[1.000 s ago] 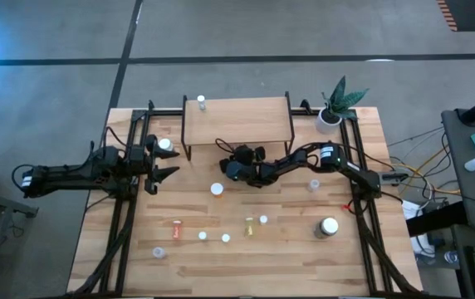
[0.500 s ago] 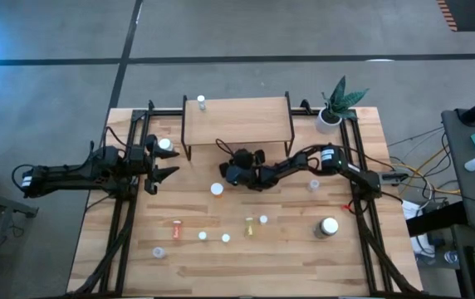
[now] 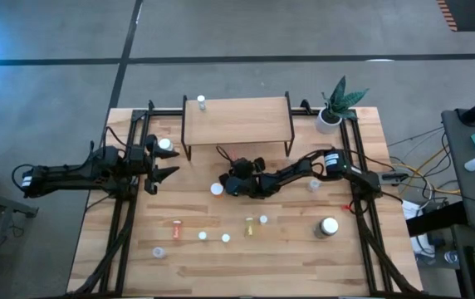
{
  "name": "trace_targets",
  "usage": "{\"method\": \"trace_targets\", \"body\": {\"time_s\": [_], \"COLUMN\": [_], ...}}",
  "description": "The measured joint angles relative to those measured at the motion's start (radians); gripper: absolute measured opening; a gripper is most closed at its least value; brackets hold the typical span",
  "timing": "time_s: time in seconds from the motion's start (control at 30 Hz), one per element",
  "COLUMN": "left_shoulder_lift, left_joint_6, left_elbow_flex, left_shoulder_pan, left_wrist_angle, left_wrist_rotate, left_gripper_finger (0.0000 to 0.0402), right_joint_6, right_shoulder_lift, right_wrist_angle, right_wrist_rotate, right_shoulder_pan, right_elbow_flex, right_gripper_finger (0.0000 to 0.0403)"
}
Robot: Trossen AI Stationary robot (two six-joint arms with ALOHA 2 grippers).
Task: Pick and place medicine bottles onto shelf by color
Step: Put the right pink medicine bottle on the shelf
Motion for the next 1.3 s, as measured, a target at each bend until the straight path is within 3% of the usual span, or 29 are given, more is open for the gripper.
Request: {"method": "trace_targets", "body": {"time_s": [0.57, 0.77, 0.93, 1.1, 1.3], "left_shoulder_lift": [0.000, 0.000, 0.013, 0.040, 0.080], "left_joint_6": [-0.023, -0.023, -0.023, -0.023, -0.015], "left_elbow_flex": [0.001, 0.001, 0.001, 0.003, 0.010], "left_shoulder_pan": [0.000, 0.000, 0.000, 0.000, 0.000], "left_wrist_angle": [0.008, 0.005, -0.002, -0.002, -0.025], "left_wrist_rotate": [0.000, 0.006, 0.093, 0.104, 0.108], "left_gripper_finger": [0.0203, 0.0203, 0.0203, 0.0203, 0.0203], "right_joint_6": [0.085, 0.005, -0.084, -0.160, -0.213], "right_shoulder_lift": [-0.125, -0.209, -0.307, -0.400, -0.455], "right_wrist_angle": [-0.206, -0.223, -0.264, -0.292, -0.297], "right_wrist_rotate": [0.017, 0.037, 0.035, 0.035, -0.025], "right_shoulder_pan": [0.152, 0.190, 0.217, 0.226, 0.225], "right_elbow_flex": [-0.023, -0.025, -0.025, -0.025, -0.026], "right_gripper_finger": [0.0114, 0.0123, 0.0116, 0.0114, 0.0123]}}
